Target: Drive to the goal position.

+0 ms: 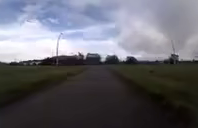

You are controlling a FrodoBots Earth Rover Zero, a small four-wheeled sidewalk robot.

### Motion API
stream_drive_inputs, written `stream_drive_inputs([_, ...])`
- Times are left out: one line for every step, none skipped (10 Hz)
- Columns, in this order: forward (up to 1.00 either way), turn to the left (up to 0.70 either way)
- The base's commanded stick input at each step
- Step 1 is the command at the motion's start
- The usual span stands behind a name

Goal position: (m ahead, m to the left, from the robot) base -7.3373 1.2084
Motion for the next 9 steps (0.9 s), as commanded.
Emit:
stream_drive_inputs([1.00,0.00])
stream_drive_inputs([1.00,0.00])
stream_drive_inputs([1.00,0.00])
stream_drive_inputs([1.00,0.00])
stream_drive_inputs([1.00,0.00])
stream_drive_inputs([1.00,0.00])
stream_drive_inputs([1.00,0.00])
stream_drive_inputs([1.00,0.00])
stream_drive_inputs([1.00,0.00])
